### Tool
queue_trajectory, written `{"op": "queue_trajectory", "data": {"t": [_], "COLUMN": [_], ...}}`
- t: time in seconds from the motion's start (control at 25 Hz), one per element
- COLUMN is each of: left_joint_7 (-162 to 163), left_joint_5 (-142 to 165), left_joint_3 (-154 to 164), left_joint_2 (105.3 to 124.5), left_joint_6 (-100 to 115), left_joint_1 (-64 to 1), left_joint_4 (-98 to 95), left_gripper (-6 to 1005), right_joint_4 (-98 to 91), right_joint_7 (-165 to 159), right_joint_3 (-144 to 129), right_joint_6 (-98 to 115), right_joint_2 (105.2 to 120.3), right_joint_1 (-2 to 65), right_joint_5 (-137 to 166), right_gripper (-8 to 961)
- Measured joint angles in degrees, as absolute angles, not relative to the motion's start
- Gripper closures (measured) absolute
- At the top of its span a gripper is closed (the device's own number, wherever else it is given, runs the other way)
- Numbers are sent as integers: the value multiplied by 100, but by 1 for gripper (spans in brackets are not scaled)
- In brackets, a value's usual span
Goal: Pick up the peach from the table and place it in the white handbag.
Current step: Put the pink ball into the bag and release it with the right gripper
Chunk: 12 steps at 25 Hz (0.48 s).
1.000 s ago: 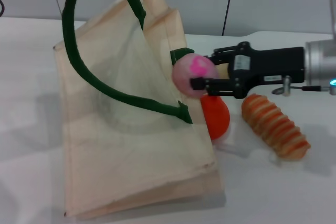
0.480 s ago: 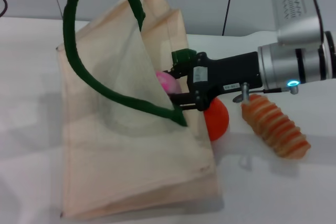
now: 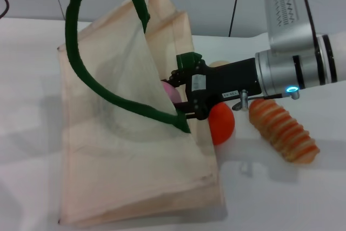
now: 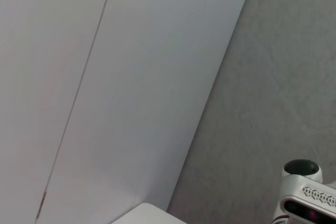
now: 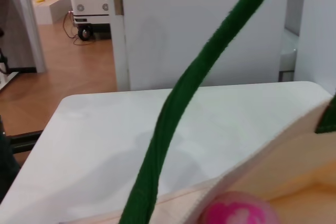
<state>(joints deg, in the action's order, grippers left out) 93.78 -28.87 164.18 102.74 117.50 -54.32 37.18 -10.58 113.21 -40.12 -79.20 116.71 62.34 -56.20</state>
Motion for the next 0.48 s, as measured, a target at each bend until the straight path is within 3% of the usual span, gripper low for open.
{"op": "queue_trajectory", "data": {"t": [0.48], "left_joint_7": [9378], "left_joint_5": [-2894], "left_joint_3": [16418], "left_joint_2": [10274], "left_joint_6": [11751], "left_joint_1": [-5427], "left_joint_4": [3718], "left_gripper": [747], "right_joint_4": [-796], "right_joint_7": [11564], "right_joint_3": [-4128], "right_joint_6": [-7996], "right_joint_2": [11698], "right_joint_1": [6358], "right_joint_5": [-5632], "right_gripper": [438]}}
